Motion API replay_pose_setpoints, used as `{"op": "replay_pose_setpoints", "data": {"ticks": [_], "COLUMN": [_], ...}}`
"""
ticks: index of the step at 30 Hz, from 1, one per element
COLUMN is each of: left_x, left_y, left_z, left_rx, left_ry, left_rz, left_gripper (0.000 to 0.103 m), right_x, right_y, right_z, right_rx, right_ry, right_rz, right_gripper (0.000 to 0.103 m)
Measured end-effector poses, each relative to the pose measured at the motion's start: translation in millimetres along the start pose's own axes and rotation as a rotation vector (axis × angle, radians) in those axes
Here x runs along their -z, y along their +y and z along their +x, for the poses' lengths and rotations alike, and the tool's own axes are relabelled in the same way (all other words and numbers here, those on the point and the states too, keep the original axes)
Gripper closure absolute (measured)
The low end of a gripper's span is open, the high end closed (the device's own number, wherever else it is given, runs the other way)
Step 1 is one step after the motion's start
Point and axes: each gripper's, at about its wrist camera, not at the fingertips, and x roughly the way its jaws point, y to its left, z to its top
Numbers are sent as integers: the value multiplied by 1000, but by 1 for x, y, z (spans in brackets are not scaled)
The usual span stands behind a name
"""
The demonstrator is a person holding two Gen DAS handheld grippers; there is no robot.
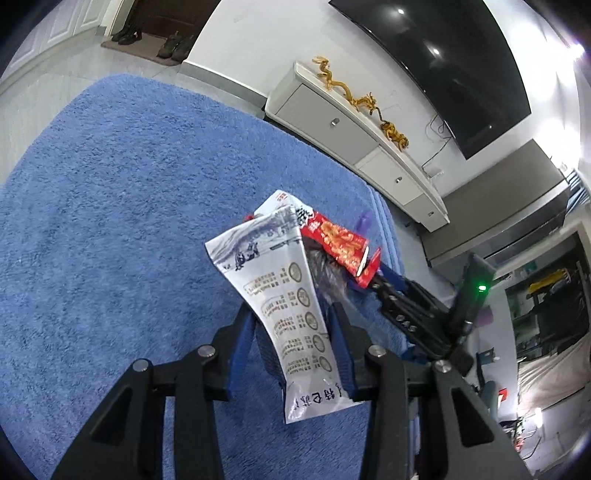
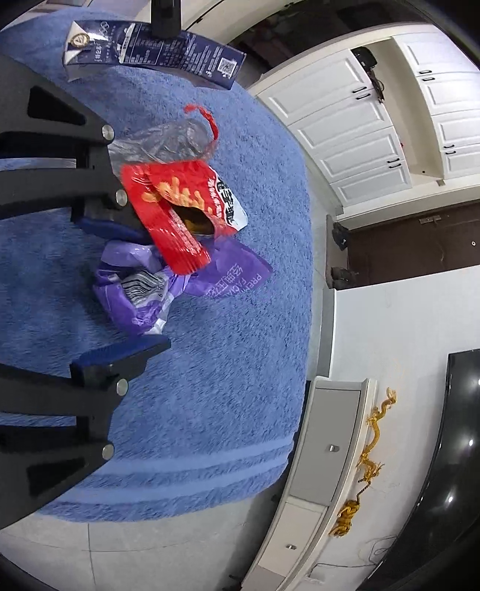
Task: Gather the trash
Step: 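Grasp the white printed bag with the left tool while the right tool grasps the purple bag, then carry both bags over the trash bin and open both tools to drop them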
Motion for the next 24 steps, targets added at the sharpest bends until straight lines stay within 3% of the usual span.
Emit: {"op": "replay_pose_setpoints", "data": {"ticks": [8, 11, 24], "left_x": [30, 41, 91], "left_y": [-8, -9, -38], "left_z": [-6, -11, -58], "left_rx": [2, 10, -3], "left_ry": [16, 18, -51], "left_rz": [58, 68, 210], "left_gripper": [66, 66, 67], "right_x": [48, 69, 130], "right_y": [-8, -5, 32], "right_z": [-55, -75, -183], "right_rx": [41, 49, 30], "right_ry": [-1, 1, -133], "right_rz": [55, 79, 158], "right_gripper": [67, 75, 81]}}
